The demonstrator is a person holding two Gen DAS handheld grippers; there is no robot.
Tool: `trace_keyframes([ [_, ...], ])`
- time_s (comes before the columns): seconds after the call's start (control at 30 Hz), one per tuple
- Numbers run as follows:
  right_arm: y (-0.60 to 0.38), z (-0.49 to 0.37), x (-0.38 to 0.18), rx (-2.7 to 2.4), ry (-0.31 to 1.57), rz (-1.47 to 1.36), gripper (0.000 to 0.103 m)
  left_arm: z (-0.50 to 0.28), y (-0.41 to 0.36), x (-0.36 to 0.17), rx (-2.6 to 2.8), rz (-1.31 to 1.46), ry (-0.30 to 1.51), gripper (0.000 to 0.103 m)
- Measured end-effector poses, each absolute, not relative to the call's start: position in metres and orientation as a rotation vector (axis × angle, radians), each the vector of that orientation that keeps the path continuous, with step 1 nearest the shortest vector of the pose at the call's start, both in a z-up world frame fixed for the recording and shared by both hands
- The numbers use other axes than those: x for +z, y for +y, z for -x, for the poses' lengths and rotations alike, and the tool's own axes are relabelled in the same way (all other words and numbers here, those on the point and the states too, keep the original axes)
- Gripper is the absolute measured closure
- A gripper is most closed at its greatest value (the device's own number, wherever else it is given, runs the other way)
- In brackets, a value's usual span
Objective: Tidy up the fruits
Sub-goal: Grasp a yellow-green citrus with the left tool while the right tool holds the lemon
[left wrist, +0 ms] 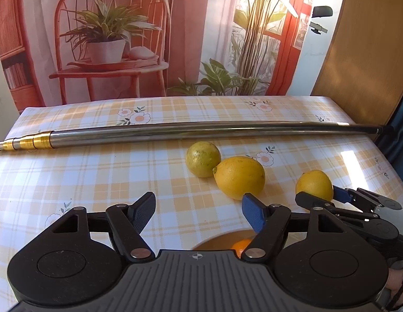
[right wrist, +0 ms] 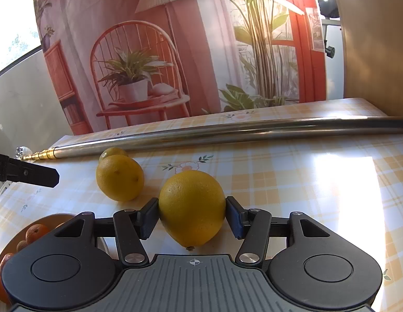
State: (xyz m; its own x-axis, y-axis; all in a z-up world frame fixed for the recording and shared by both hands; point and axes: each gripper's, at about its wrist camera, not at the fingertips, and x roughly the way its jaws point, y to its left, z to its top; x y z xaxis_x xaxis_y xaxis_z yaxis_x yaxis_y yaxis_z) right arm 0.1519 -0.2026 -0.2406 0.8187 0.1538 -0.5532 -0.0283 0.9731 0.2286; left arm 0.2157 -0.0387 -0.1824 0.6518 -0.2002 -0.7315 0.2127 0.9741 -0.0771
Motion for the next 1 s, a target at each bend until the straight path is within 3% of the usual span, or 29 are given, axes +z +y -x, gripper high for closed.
trace_keyframes([
  [0.5, -0.198, -0.153, -0.24, 0.093, 0.605, -0.197, 0.052, -0.288, -0.026, -0.19, -0.169, 0.356, 0.974, 0.04],
  [1.0, -0.196, -0.153, -0.239, 0.088, 0.604, -0.18, 0.052, -0.328, -0.029, -0.231, -0.121, 0.501, 1.068, 0.045],
])
